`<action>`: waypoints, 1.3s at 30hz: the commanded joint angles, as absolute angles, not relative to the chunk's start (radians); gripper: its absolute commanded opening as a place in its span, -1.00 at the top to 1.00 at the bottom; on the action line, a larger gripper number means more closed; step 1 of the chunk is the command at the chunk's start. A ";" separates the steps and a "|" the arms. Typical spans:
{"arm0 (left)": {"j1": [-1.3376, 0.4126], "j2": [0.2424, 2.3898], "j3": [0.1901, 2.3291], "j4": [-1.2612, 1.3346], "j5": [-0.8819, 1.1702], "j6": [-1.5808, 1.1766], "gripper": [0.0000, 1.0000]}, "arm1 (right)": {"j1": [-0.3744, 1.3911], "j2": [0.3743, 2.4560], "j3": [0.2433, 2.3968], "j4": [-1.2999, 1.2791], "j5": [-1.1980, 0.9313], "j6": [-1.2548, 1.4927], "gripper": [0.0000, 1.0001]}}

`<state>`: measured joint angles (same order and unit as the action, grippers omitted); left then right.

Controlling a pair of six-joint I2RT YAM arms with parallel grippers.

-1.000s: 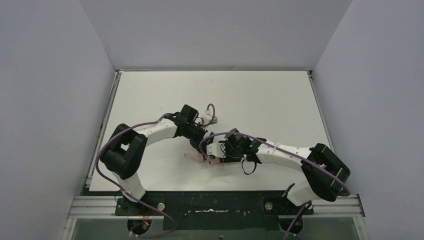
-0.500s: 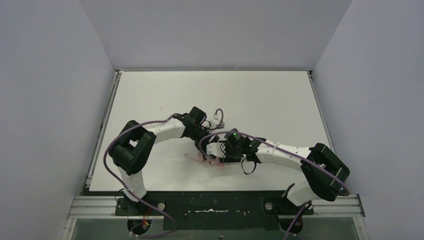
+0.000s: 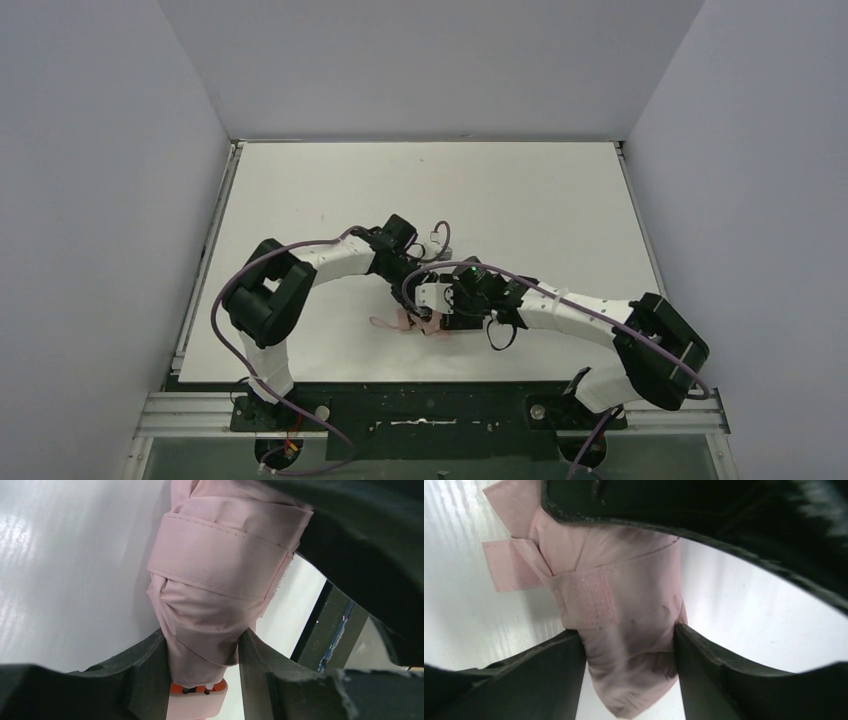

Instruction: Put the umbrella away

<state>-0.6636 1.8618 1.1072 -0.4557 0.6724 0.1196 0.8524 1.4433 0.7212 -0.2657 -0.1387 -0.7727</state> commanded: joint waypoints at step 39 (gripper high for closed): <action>-0.818 1.541 0.665 -0.155 0.038 -0.850 1.00 | 1.005 1.498 0.882 -0.544 0.300 1.236 -0.08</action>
